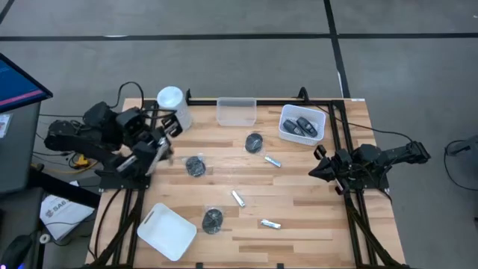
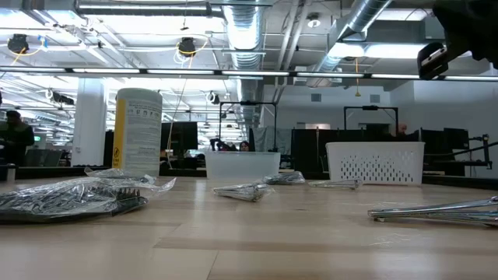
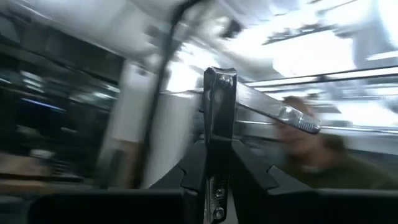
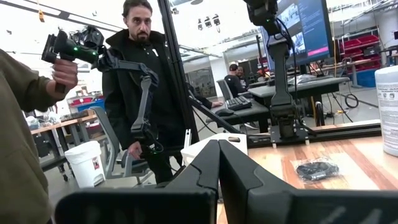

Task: Pick & Place Travel size toiletries
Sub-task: Put the silver nail cutter into the transparent bin

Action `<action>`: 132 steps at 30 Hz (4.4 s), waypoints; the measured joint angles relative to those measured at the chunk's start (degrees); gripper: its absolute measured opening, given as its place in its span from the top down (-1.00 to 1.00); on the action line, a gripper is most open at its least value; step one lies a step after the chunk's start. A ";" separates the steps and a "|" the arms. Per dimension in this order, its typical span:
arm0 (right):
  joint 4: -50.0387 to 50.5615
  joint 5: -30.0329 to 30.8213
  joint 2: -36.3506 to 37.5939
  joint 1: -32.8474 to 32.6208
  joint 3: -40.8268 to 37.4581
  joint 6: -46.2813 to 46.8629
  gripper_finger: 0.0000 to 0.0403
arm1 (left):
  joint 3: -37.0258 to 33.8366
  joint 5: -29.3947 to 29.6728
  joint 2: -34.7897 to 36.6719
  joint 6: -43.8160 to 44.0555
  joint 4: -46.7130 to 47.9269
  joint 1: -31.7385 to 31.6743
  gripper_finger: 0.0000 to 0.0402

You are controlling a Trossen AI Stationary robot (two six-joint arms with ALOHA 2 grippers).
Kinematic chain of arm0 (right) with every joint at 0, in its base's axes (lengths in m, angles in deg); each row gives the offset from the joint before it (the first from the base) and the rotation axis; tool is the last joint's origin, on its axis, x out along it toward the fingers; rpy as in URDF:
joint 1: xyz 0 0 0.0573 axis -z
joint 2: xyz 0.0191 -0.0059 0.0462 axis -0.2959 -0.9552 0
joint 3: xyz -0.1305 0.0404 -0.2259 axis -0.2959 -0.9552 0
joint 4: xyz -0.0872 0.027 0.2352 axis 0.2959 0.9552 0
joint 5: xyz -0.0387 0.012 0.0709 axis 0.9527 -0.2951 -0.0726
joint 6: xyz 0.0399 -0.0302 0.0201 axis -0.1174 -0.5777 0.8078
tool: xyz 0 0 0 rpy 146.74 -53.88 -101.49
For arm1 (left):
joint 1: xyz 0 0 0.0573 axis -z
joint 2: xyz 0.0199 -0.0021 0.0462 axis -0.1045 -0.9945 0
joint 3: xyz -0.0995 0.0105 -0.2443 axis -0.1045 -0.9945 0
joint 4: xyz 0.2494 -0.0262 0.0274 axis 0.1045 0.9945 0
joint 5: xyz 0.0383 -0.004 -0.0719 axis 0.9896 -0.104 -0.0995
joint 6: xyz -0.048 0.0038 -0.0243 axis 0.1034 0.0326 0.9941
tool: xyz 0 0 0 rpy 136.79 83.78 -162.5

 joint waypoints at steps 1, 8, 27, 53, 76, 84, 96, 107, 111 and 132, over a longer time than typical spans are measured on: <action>0.00 0.00 0.00 0.00 0.00 0.00 1.00 | 0.00 2.82 -0.40 -2.53 0.06 -0.37 0.82; 0.00 0.00 0.00 0.00 0.00 -0.01 1.00 | 0.00 22.62 -7.71 -15.50 0.81 -10.90 0.82; 0.00 0.00 0.00 0.00 0.00 0.00 1.00 | 3.05 29.33 -41.62 2.21 20.23 -35.20 0.82; 0.00 0.00 0.02 0.00 0.00 0.00 1.00 | 3.67 40.76 -58.83 13.12 20.56 -38.66 0.82; 0.00 0.00 0.02 0.00 0.00 0.00 1.00 | 3.69 38.86 -59.09 10.30 21.38 -38.61 0.60; 0.00 0.00 0.02 0.01 0.00 0.00 1.00 | 3.69 37.78 -59.02 9.83 21.31 -38.85 0.15; 0.00 -0.02 0.02 0.00 0.00 0.00 1.00 | 3.86 17.50 -40.88 -8.09 21.34 -30.60 0.12; -0.02 -0.02 0.02 0.00 -0.01 0.00 1.00 | 3.87 12.12 -30.60 -31.48 24.61 -7.29 -0.24; 0.00 -0.01 0.01 0.00 -0.02 0.00 1.00 | 3.76 9.65 -35.68 -40.23 24.90 -2.85 -0.46; 0.00 -0.02 0.01 0.01 -0.02 0.00 1.00 | 0.01 0.36 -57.19 -48.64 24.63 -0.43 -0.48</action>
